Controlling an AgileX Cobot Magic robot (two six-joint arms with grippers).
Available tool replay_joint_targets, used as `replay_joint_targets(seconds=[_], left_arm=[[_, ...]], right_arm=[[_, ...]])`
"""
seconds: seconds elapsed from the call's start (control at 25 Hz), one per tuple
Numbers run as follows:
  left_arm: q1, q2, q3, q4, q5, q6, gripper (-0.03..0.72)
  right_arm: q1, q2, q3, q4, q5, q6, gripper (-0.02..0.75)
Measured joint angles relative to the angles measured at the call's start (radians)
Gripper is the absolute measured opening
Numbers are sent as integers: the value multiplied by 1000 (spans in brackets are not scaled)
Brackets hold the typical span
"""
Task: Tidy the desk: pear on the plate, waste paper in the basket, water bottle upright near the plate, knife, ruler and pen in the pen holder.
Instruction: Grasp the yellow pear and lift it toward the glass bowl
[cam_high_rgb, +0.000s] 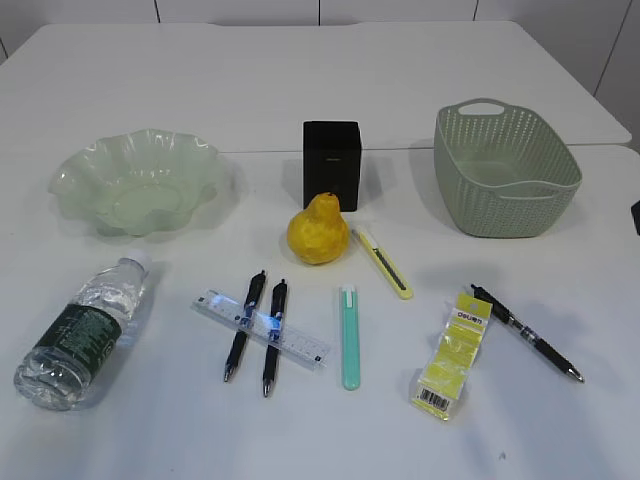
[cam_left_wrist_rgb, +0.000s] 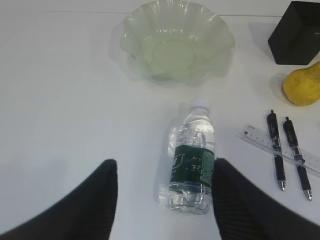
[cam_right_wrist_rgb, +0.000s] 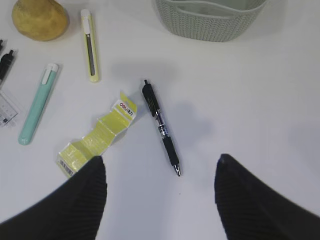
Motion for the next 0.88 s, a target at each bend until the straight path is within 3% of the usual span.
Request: replay_joint_targets(seconds=[0.36,0.72,0.88], left_arm=[[-142,306,-144,42,11,0,408],[-156,799,-450,50,203,0,423],[-190,943,-562,66,217,0,477]], right_arm=[[0,87,-25,68,13,-25,501],[0,101,-35,84,38,-28,501],[0,141,-47,84,69,-28,501]])
